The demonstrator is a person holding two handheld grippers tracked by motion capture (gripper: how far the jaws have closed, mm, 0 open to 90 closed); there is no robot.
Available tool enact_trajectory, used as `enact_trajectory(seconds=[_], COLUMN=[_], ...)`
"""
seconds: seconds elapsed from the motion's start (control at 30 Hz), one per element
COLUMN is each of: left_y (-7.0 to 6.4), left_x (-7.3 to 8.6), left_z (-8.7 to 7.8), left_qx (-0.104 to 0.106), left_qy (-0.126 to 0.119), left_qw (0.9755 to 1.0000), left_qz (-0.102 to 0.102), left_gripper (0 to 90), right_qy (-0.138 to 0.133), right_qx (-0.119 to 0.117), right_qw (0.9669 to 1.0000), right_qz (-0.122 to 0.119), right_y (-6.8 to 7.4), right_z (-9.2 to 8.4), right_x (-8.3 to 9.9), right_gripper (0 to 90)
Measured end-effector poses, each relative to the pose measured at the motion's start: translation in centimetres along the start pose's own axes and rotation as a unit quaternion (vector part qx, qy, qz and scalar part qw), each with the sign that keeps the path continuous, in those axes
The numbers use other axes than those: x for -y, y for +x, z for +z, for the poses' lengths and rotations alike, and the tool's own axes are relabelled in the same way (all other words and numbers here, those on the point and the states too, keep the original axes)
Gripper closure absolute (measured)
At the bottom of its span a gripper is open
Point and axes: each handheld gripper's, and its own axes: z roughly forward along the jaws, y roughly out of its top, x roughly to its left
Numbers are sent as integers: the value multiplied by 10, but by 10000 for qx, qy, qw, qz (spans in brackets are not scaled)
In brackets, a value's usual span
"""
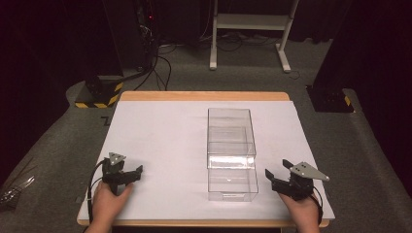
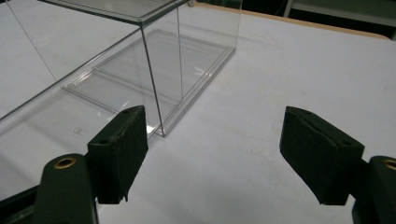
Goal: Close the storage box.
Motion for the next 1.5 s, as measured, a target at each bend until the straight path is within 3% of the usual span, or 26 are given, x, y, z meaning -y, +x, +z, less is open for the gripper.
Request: enact_trajectory(seconds=[0.6,1.2,1.5], left_y=[0,0,0], left_x=[0,0,0], left_z=[0,0,0], left_qx=[7,12,13], left_qy=[5,5,3], left_qw=[10000,10000,10000], left_qz=[-2,-5,-6], left_gripper=[114,114,114], right_qy=[-266,-503,-536], right_qx=[-86,-395,-693], right_qw=[9996,9979,9961], right_qz=[-25,-46,-55], right_y=[12,30,42], right_z=[-22,-38,-39], right_x=[-3,-7,-7], right_gripper=[222,220,225])
